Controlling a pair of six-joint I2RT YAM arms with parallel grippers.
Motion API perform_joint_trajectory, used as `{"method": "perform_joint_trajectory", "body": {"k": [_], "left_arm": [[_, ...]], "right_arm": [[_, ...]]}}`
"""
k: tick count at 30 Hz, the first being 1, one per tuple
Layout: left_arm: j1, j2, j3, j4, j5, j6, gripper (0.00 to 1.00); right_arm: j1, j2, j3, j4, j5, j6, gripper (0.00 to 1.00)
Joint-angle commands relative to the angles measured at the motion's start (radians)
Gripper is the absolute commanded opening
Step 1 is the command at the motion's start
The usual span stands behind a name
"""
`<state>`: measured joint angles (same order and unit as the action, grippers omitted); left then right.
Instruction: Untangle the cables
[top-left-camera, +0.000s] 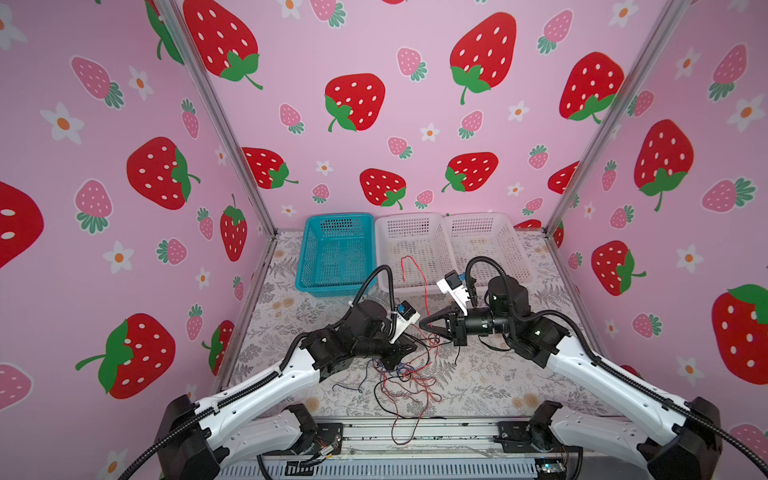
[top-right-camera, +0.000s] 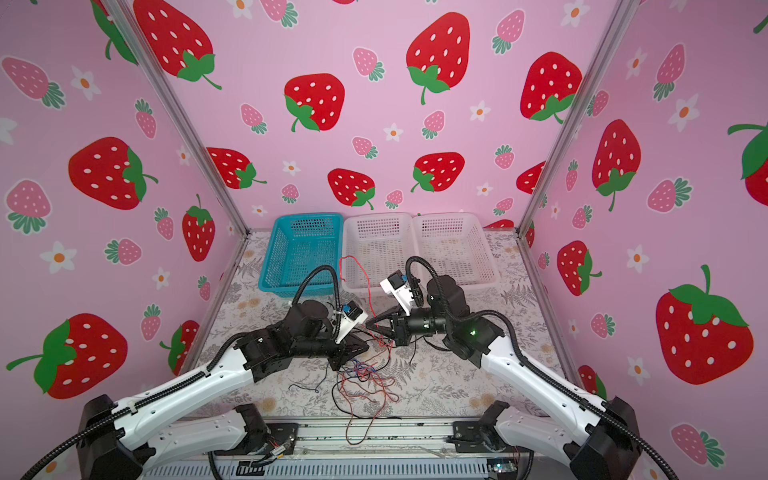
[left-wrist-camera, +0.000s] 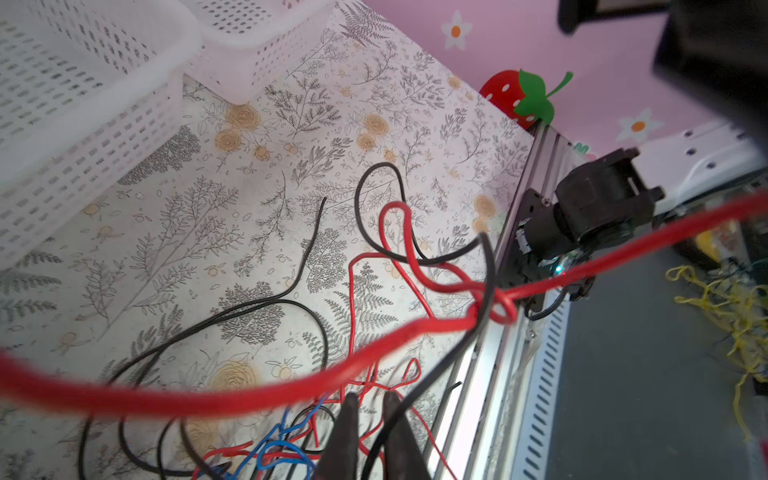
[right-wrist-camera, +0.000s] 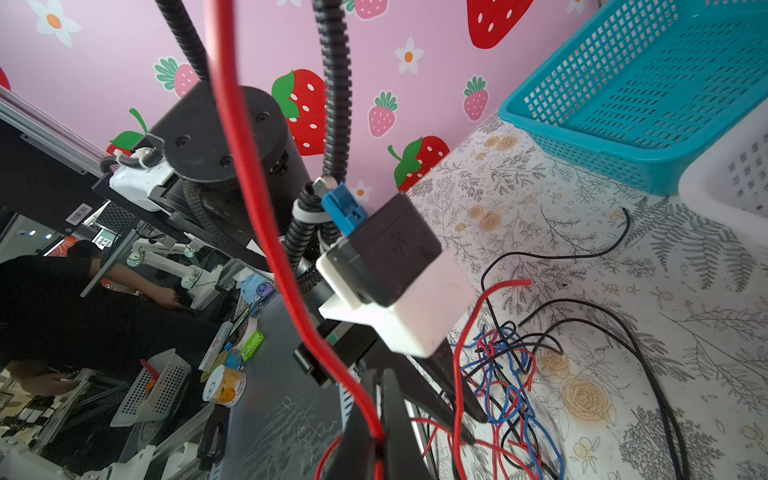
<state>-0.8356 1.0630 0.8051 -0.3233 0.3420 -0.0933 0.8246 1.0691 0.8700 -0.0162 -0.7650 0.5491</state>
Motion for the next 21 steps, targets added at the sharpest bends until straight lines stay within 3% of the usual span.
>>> {"method": "perform_joint_trajectory", "body": {"k": [1,7,14,21], "left_arm": [[0.013,-0.014,0.059,-0.038,-0.015,0.032,0.0],[0.033,-0.073,0.077,-0.027,-0.081,0.02,0.0],[0.096,-0.209,0.036,0.032,-0.243,-0.009,0.0],[0.165,-0.268,0.006,0.033,-0.287,-0.047,0.0]], "right_arm": [[-0.006,-0.032,-0.02,-0.005,0.01,-0.005,0.0],[-0.01,-0.081,-0.119,-0.02,0.092,-0.002,0.0],[-0.021,-0.152,-0.255,-0.059,0.167,-0.009,0.0],[-0.034,-0.256,-0.292,-0.134,0.227,-0.032,0.0]]}}
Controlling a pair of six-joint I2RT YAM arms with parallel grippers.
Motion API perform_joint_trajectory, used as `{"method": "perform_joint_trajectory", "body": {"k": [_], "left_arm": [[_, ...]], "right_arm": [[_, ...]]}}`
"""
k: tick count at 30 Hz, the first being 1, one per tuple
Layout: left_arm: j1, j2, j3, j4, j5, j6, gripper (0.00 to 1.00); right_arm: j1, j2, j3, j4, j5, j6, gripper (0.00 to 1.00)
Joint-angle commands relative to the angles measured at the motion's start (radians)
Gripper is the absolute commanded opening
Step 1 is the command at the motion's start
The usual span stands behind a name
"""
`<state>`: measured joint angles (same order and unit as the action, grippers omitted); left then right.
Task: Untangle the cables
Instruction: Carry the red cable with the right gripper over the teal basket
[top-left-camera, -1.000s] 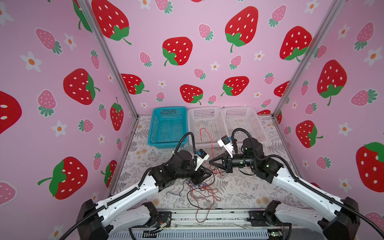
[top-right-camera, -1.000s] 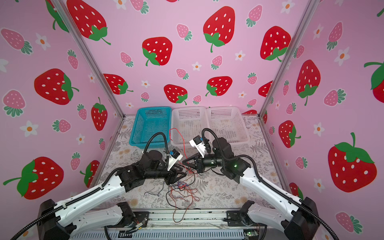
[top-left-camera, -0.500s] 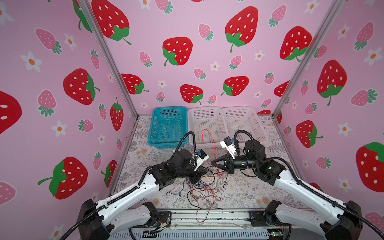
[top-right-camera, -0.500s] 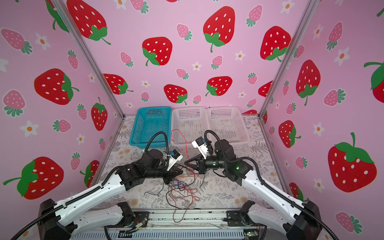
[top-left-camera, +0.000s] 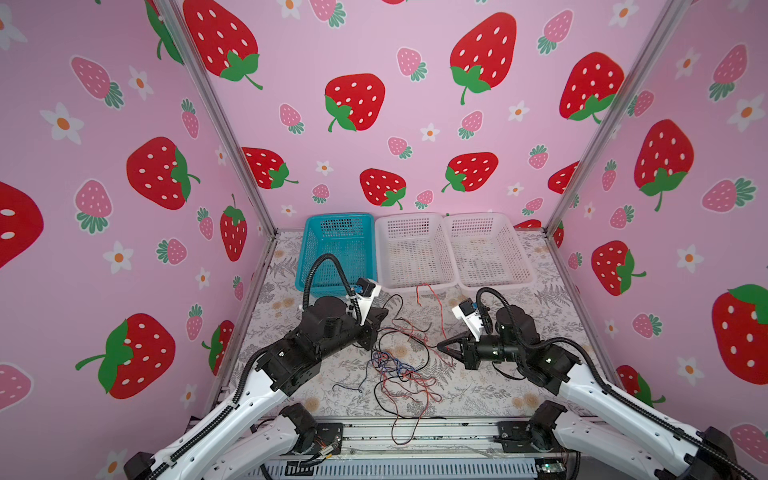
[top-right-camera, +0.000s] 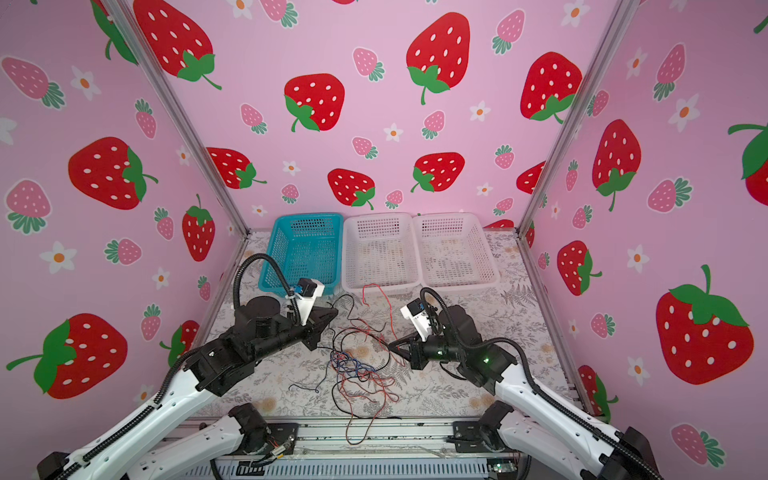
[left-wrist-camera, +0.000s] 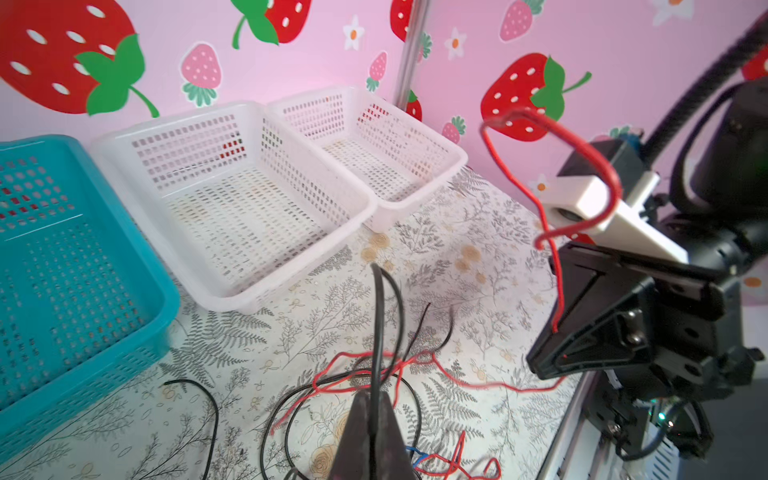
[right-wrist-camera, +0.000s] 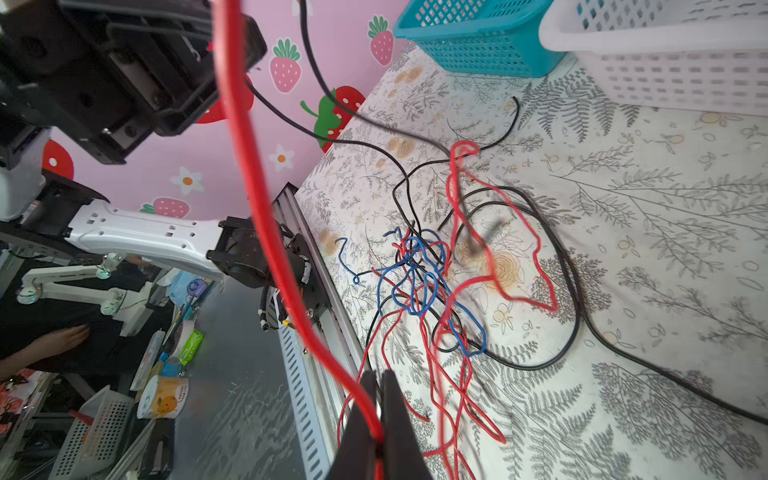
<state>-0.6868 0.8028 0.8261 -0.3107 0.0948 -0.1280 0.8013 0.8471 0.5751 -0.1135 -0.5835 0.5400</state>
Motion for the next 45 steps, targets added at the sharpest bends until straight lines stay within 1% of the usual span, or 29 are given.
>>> {"method": "perform_joint_trajectory", "body": {"k": [1,4,6,8,12,15,19,22,25,28,31,33,37,41,45], "left_arm": [[0.018,-0.004,-0.017,0.014,-0.04,-0.012,0.0],[0.017,0.016,-0.013,-0.021,-0.053,0.004,0.0],[0.018,0.038,0.003,-0.059,-0.084,0.015,0.0],[0.018,0.051,0.017,-0.093,-0.099,0.033,0.0],[0.016,0.036,0.017,-0.144,-0.048,0.058,0.0],[0.002,0.004,-0.018,-0.133,-0.075,0.064,0.0],[-0.013,-0.01,-0.021,-0.14,-0.096,0.079,0.0],[-0.023,-0.015,-0.031,-0.14,-0.11,0.08,0.0],[-0.045,-0.006,-0.04,-0.134,-0.152,0.071,0.0],[-0.074,0.002,-0.026,-0.17,-0.177,0.072,0.0],[-0.124,-0.007,-0.054,-0.155,-0.278,0.104,0.0],[-0.149,-0.019,-0.063,-0.158,-0.31,0.119,0.0],[-0.159,-0.072,-0.072,-0.166,-0.311,0.118,0.0],[-0.158,-0.129,-0.086,-0.164,-0.327,0.144,0.0],[-0.159,-0.16,-0.089,-0.176,-0.331,0.144,0.0]], "right_arm": [[-0.013,-0.048,0.008,-0.051,0.063,-0.023,0.0],[-0.02,-0.077,0.054,-0.11,0.119,-0.039,0.0],[-0.026,-0.086,0.101,-0.155,0.158,-0.05,0.0],[-0.029,-0.09,0.144,-0.194,0.214,-0.057,0.0],[-0.044,-0.073,0.204,-0.245,0.322,-0.072,0.0],[-0.066,-0.034,0.236,-0.24,0.331,-0.066,0.0],[-0.08,0.042,0.298,-0.222,0.313,-0.062,0.0],[-0.082,0.105,0.366,-0.24,0.381,-0.086,0.0],[-0.094,0.137,0.412,-0.254,0.452,-0.099,0.0],[-0.109,0.172,0.439,-0.26,0.444,-0.111,0.0],[-0.114,0.196,0.429,-0.244,0.44,-0.116,0.0],[-0.114,0.212,0.418,-0.223,0.419,-0.111,0.0],[-0.114,0.276,0.444,-0.167,0.364,-0.097,0.0],[-0.113,0.38,0.527,-0.145,0.314,-0.087,0.0],[-0.094,0.497,0.611,-0.109,0.283,-0.071,0.0]]}}
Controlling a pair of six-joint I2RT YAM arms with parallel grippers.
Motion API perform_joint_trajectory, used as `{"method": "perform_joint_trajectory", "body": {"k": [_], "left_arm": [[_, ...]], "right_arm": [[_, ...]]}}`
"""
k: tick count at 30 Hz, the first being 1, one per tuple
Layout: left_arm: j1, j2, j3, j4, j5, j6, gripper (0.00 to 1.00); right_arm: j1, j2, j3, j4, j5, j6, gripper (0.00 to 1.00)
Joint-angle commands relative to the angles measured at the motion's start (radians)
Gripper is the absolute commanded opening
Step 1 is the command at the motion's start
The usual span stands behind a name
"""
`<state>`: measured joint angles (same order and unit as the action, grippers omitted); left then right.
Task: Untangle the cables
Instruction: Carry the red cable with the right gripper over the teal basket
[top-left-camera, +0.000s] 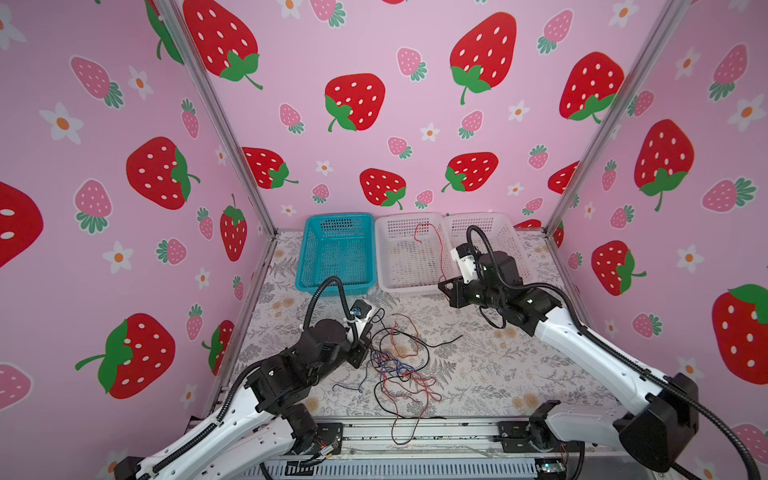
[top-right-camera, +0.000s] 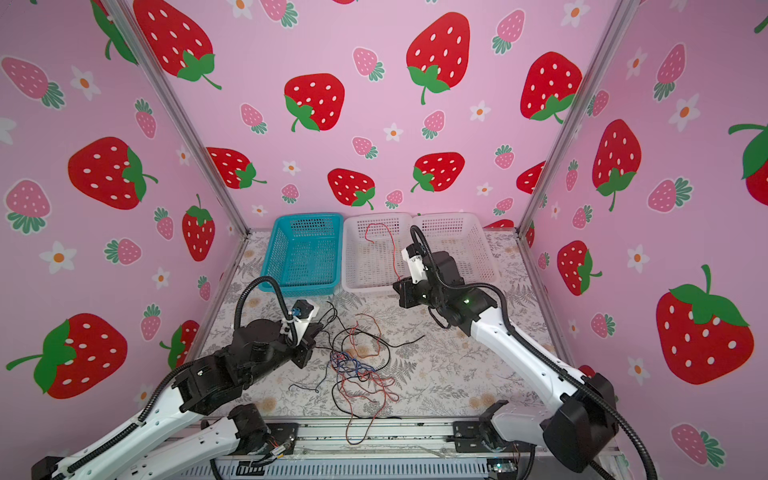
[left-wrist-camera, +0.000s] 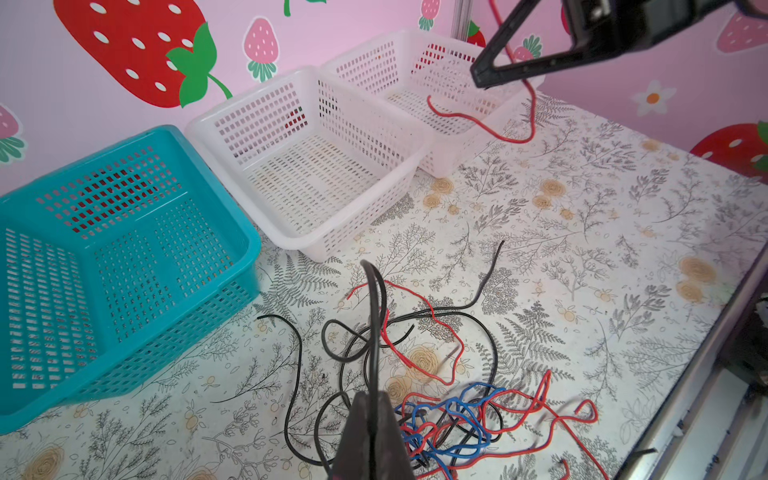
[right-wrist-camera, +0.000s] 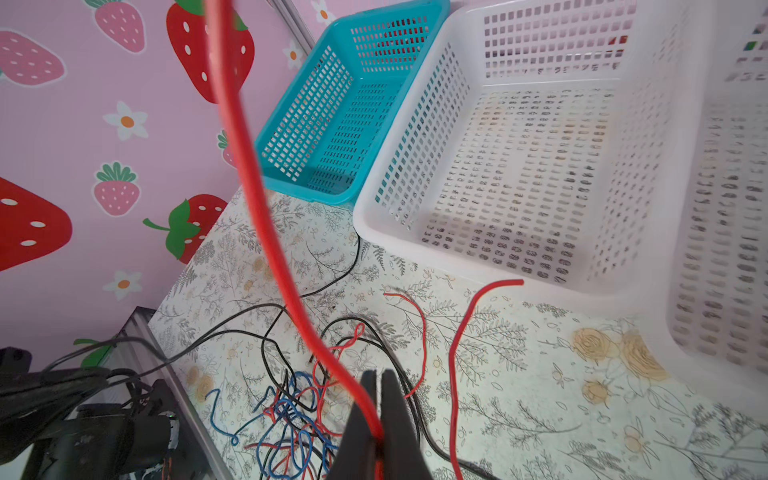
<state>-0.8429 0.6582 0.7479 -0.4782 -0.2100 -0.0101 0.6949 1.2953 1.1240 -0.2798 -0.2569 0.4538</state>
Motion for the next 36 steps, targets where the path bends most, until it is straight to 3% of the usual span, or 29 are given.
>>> {"method": "perform_joint_trajectory", "body": {"k": [1,7,13,18,24,33,36], "left_arm": [[-0.002,-0.016,-0.009,-0.006,-0.025,0.024,0.0],[-0.002,0.003,0.022,-0.05,-0.06,0.015,0.0],[-0.003,0.004,0.031,-0.059,-0.079,0.016,0.0],[-0.004,-0.005,0.027,-0.058,-0.078,0.02,0.0],[-0.003,0.006,0.027,-0.057,-0.078,0.021,0.0],[-0.003,0.017,0.03,-0.062,-0.077,0.021,0.0],[-0.004,0.015,0.029,-0.063,-0.08,0.022,0.0]], "right_arm": [[0.021,0.078,0.09,0.057,-0.044,0.016,0.0],[0.088,0.271,0.281,0.045,-0.015,0.006,0.0],[0.117,0.527,0.554,0.008,-0.069,0.018,0.0],[0.148,0.795,0.903,-0.111,-0.106,-0.007,0.0],[0.149,1.17,1.442,-0.313,-0.172,0.003,0.0],[0.139,1.251,1.374,-0.12,-0.286,0.055,0.0],[0.14,1.268,1.398,-0.115,-0.294,0.056,0.06]]}}
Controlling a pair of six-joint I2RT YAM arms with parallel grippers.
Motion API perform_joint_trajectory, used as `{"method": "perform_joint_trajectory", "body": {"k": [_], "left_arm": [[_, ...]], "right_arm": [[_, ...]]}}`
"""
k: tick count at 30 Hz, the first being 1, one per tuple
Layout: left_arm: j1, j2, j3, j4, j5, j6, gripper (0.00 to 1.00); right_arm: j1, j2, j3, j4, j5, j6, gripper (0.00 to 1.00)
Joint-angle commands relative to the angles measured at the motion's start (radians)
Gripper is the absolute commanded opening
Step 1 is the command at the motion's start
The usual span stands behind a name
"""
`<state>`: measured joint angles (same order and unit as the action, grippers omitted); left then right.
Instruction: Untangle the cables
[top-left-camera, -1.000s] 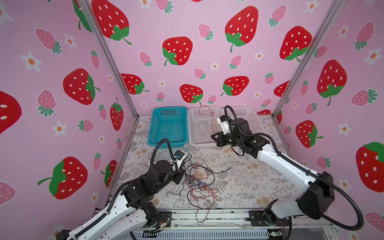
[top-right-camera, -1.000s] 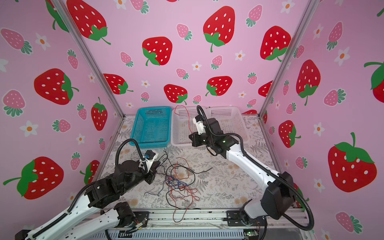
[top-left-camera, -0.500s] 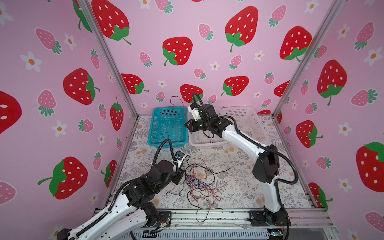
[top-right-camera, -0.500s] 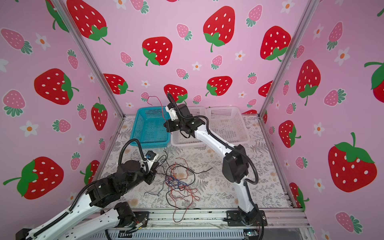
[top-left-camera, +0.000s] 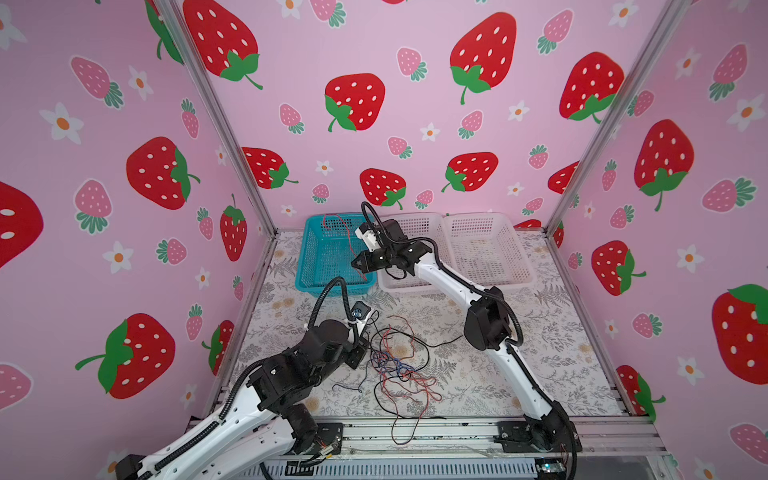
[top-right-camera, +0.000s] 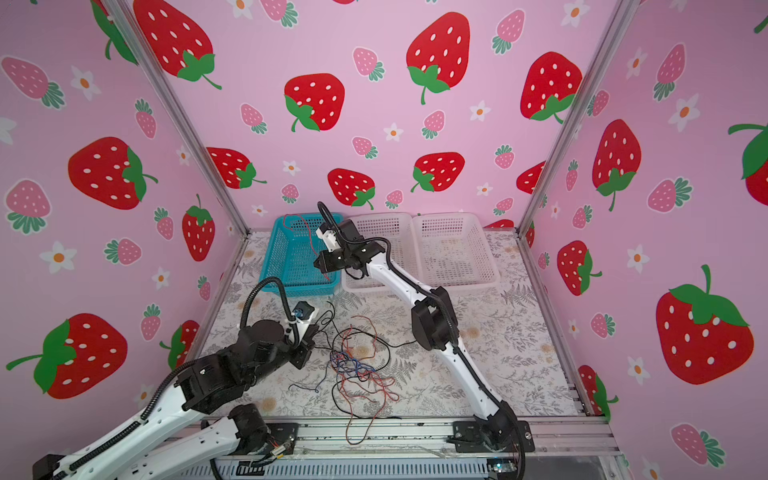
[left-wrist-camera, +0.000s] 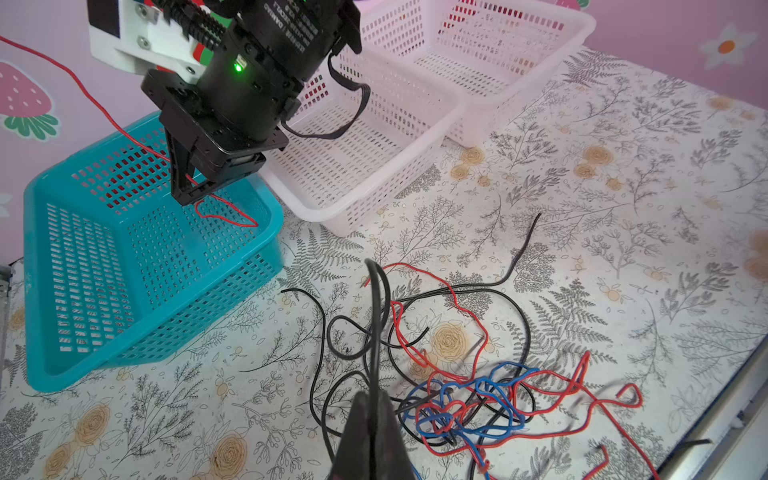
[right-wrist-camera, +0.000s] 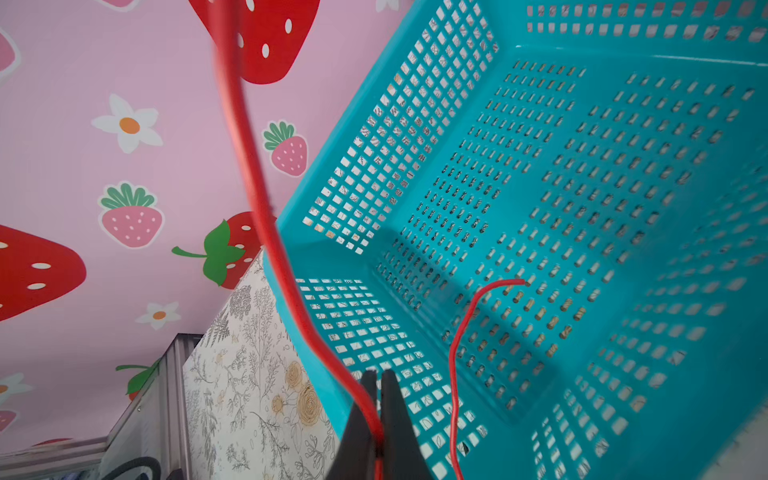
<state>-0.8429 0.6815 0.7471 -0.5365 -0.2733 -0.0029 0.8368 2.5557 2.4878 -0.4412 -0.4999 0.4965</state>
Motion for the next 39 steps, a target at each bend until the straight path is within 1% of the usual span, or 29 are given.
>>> {"method": "perform_joint_trajectory", "body": {"k": [1,4,8,9,11,13,15,16,17,20,22,26,29,32,34,39], "left_arm": [[-0.003,-0.008,0.029,-0.005,-0.016,0.016,0.0],[-0.002,-0.005,0.03,-0.004,-0.017,0.014,0.0],[-0.003,0.003,0.034,-0.01,-0.017,0.014,0.0],[-0.003,0.004,0.033,-0.011,-0.016,0.016,0.0],[-0.003,0.004,0.033,-0.011,-0.016,0.016,0.0],[-0.002,0.003,0.031,-0.012,-0.017,0.016,0.0],[-0.004,0.0,0.031,-0.012,-0.016,0.014,0.0],[-0.002,-0.002,0.031,-0.01,-0.014,0.013,0.0],[-0.003,-0.003,0.033,-0.01,-0.015,0.012,0.0],[-0.003,-0.011,0.032,-0.009,-0.014,0.007,0.0],[-0.004,-0.014,0.031,-0.003,-0.009,0.006,0.0],[-0.002,-0.015,0.045,-0.002,-0.005,-0.004,0.0],[-0.001,-0.027,0.044,0.026,0.017,-0.019,0.0],[-0.001,-0.028,0.082,0.035,0.031,-0.054,0.0],[-0.002,-0.028,0.113,0.045,0.051,-0.086,0.0],[-0.001,-0.015,0.164,0.071,0.102,-0.173,0.0]], "right_arm": [[-0.003,0.007,0.035,0.05,-0.05,0.011,0.11],[-0.002,0.0,0.036,0.049,-0.046,-0.006,0.21],[-0.006,-0.036,0.036,0.013,0.013,-0.05,0.42],[-0.009,-0.05,0.032,0.005,0.027,-0.062,0.45],[-0.015,-0.092,0.02,-0.022,0.065,-0.088,0.46],[-0.026,-0.162,-0.034,-0.037,0.097,-0.108,0.48],[-0.039,-0.269,-0.154,-0.029,0.134,-0.122,0.51],[-0.044,-0.342,-0.262,0.005,0.151,-0.124,0.51],[-0.048,-0.423,-0.385,0.062,0.158,-0.125,0.54],[-0.053,-0.665,-0.77,0.282,0.187,-0.112,0.58],[-0.053,-0.808,-0.964,0.379,0.198,-0.092,0.59],[-0.044,-1.067,-1.347,0.559,0.157,-0.034,0.59],[-0.02,-1.216,-1.617,0.727,0.129,0.012,0.6],[0.035,-1.295,-1.78,0.818,0.134,0.03,0.6],[0.084,-1.313,-1.865,0.892,0.138,0.052,0.6],[0.191,-1.267,-1.964,1.05,0.157,0.099,0.59]]}}
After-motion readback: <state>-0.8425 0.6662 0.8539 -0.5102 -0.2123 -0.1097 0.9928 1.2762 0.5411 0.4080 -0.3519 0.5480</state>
